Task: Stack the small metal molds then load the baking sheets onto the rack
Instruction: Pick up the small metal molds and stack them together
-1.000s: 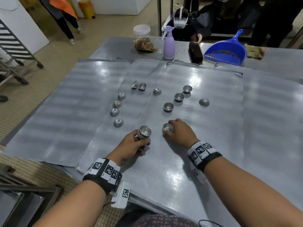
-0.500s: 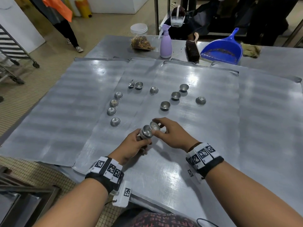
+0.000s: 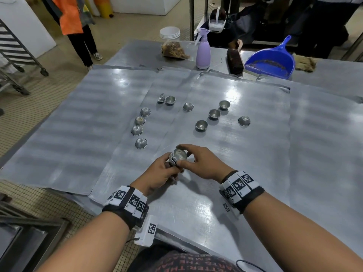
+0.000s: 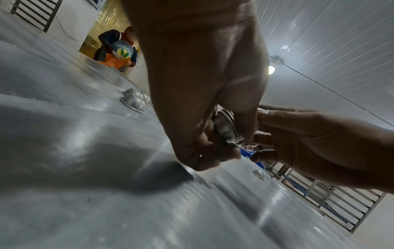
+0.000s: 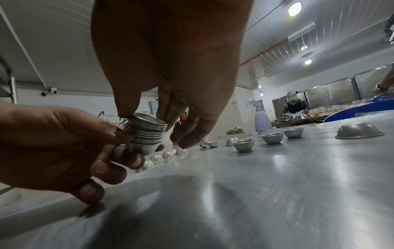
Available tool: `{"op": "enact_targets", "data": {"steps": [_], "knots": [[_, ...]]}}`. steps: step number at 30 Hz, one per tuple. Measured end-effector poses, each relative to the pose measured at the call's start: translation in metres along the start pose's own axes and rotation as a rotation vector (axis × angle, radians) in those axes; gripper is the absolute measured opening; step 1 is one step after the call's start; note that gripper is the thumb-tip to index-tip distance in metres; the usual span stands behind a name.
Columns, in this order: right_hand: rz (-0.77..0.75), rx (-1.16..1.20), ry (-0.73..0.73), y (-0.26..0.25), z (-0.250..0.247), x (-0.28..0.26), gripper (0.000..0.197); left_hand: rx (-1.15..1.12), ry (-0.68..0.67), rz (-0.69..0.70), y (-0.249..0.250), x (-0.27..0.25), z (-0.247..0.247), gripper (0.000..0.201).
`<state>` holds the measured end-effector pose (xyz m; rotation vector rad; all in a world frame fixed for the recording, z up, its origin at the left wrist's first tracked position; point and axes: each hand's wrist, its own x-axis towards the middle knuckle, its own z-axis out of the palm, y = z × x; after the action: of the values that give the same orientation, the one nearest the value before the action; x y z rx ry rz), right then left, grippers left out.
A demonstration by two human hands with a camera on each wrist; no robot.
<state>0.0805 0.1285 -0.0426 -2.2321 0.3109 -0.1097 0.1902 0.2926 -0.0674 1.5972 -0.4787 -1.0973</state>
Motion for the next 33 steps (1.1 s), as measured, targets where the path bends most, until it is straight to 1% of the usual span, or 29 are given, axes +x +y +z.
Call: {"op": "enact_targets", "data": {"steps": [8, 17, 20, 22, 24, 27, 29, 33], "knots": [[0.031, 0.011, -0.008, -0.020, 0.010, 0.016, 0.055, -0.017, -0.044, 0.018, 0.004, -0.002, -0.026, 0.034], [0.083, 0.047, -0.030, -0.064, 0.054, 0.063, 0.054, -0.010, -0.032, 0.018, 0.004, -0.014, -0.101, 0.035], [0.099, 0.065, -0.035, -0.078, 0.066, 0.079, 0.048, -0.006, -0.016, 0.021, 0.002, -0.015, -0.124, 0.037], [0.110, 0.064, 0.006, -0.088, 0.073, 0.091, 0.039, -0.053, 0.013, 0.010, -0.001, -0.015, -0.140, 0.036], [0.145, 0.037, 0.069, -0.093, 0.078, 0.107, 0.031, -0.115, 0.024, 0.002, -0.004, -0.015, -0.156, 0.036], [0.218, -0.072, 0.118, -0.089, 0.086, 0.132, 0.030, -0.143, 0.040, 0.006, -0.009, -0.015, -0.178, 0.034], [0.256, -0.164, 0.099, -0.084, 0.092, 0.146, 0.034, -0.156, 0.056, 0.000, -0.011, -0.014, -0.192, 0.032], [0.326, -0.291, -0.001, -0.077, 0.103, 0.163, 0.048, -0.179, 0.065, -0.004, -0.014, -0.012, -0.211, 0.031]]}}
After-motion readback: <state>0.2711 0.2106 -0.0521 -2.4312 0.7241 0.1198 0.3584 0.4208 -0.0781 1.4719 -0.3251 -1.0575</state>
